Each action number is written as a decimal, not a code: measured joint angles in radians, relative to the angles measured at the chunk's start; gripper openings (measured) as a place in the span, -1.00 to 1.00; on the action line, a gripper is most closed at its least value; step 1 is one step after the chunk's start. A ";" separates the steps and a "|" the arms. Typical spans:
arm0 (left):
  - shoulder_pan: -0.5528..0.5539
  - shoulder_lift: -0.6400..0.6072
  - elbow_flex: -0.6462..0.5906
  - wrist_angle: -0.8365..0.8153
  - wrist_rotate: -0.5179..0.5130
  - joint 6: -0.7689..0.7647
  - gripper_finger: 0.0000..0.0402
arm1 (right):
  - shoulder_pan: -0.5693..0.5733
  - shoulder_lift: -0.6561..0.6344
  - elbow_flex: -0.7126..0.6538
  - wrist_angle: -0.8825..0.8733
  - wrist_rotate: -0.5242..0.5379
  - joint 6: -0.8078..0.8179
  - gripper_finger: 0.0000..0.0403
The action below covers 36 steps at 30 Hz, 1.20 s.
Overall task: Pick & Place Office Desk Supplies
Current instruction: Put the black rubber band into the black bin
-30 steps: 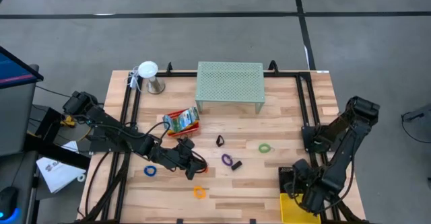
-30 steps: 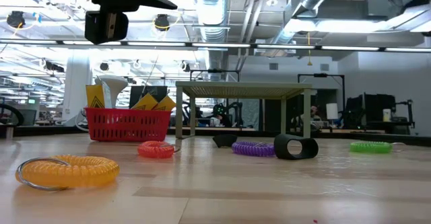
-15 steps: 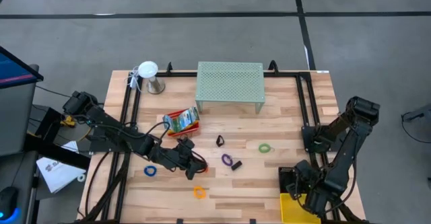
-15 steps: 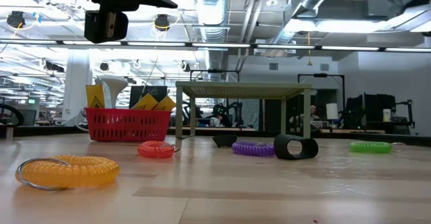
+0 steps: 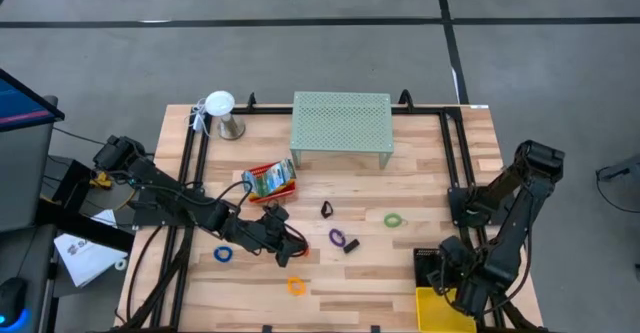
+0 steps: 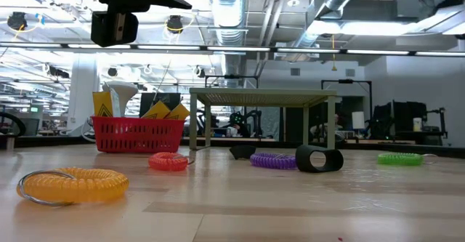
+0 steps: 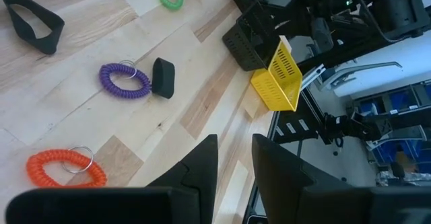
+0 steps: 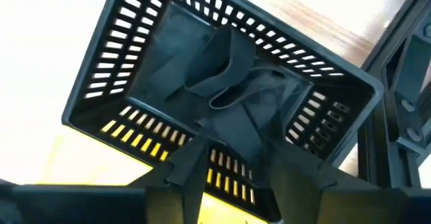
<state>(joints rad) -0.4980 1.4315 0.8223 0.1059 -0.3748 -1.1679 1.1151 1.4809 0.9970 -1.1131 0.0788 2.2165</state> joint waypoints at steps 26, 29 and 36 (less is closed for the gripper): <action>0.000 0.000 0.000 -0.001 -0.022 0.004 -0.56 | -0.290 -0.068 0.008 0.365 0.374 -0.238 0.02; 0.000 0.000 0.000 -0.005 -0.023 0.004 -0.56 | -0.402 -0.054 0.008 0.458 0.359 -0.405 0.09; -0.001 0.000 0.000 0.002 -0.026 0.001 -0.56 | -0.640 -0.015 0.009 0.589 0.164 -0.744 0.15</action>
<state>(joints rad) -0.4992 1.4319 0.8223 0.1081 -0.4007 -1.1671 0.4750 1.4656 1.0058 -0.5241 0.2428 1.4730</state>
